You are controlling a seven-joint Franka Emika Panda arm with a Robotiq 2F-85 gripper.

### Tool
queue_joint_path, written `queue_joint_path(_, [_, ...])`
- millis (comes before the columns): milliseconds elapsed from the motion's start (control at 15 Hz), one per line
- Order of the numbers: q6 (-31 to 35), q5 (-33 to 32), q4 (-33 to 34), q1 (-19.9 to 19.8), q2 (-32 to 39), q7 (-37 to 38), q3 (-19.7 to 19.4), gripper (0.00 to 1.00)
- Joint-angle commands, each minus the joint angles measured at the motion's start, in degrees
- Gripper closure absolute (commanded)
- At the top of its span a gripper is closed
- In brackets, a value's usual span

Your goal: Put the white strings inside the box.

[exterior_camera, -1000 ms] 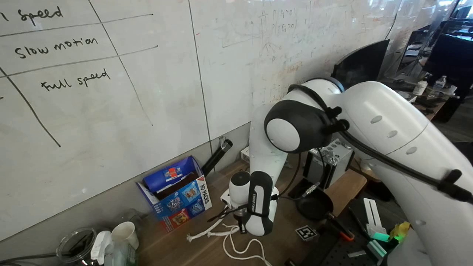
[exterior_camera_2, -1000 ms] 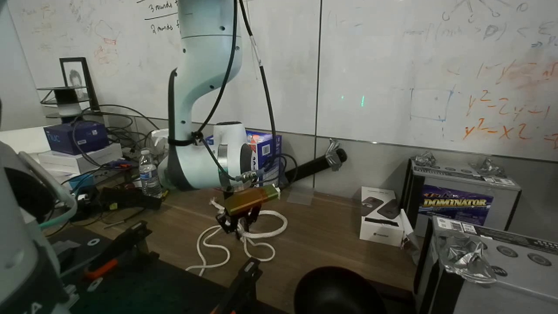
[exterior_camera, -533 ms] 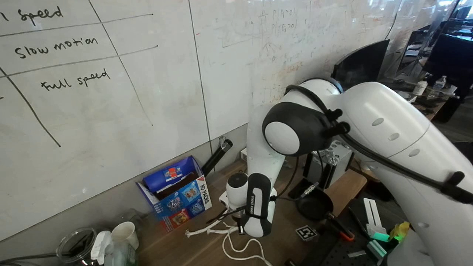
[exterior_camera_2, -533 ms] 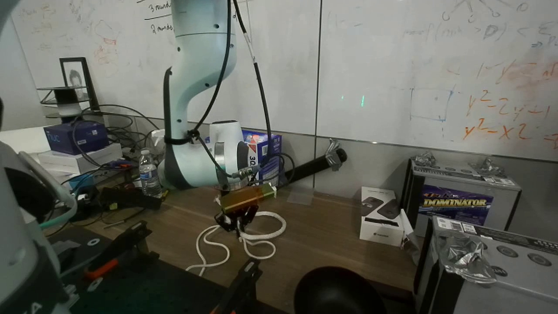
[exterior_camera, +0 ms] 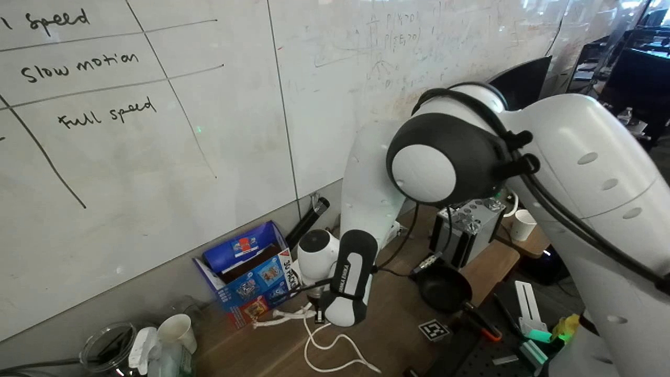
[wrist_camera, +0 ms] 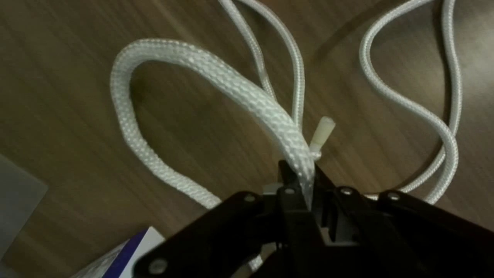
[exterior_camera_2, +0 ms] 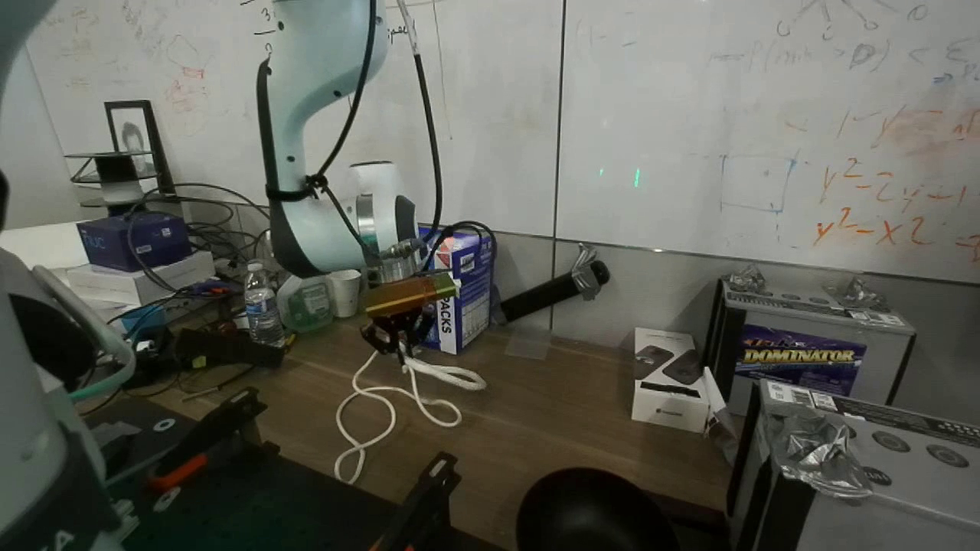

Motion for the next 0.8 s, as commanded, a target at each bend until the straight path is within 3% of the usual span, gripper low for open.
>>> queue_joint_path(0, [-3.4, 1.0, -4.1, 2.3, -10.3, 4.5, -0.2, 0.97])
queue_joint_path(267, [-9.3, 1.4, -3.8, 3.4, -19.9, 10.2, -0.2, 0.97])
queue_joint_path(400, [-12.1, 3.0, -1.9, 2.4, -23.7, 13.1, 1.6, 0.97])
queue_joint_path(733, [-19.2, 1.3, 6.3, 4.4, -28.7, 24.8, 1.7, 0.97])
